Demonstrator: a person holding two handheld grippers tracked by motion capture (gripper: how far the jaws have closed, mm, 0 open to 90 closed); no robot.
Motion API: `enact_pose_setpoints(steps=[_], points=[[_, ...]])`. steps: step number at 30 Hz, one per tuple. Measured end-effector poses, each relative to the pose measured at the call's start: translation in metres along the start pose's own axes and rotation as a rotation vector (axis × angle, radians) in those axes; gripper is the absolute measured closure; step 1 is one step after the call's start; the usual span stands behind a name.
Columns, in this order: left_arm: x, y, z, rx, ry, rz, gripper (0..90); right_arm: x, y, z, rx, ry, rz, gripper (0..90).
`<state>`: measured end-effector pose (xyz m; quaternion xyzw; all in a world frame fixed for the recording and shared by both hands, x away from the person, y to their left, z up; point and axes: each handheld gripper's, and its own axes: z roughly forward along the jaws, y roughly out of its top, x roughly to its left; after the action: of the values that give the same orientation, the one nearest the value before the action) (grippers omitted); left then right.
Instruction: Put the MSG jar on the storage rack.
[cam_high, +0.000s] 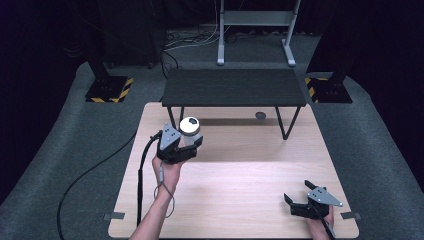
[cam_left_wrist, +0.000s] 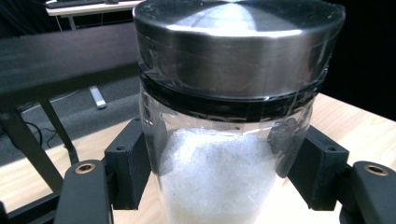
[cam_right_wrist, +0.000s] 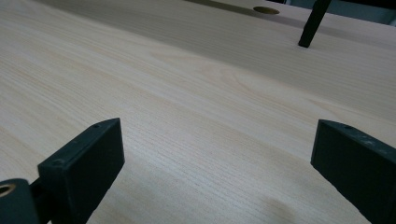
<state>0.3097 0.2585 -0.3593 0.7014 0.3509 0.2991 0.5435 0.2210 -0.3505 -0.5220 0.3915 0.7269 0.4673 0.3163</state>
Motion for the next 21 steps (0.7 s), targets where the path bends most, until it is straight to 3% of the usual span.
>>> enact_pose_setpoints(steps=[10,21], points=[[0.019,0.035,0.014,-0.001,0.017,0.016,31.2,0.001,0.001,0.000,0.004,-0.006,0.000,2.1],[0.047,0.079,0.039,0.000,0.084,0.007,31.3,0.002,0.001,0.001,0.009,-0.012,-0.009,2.2]])
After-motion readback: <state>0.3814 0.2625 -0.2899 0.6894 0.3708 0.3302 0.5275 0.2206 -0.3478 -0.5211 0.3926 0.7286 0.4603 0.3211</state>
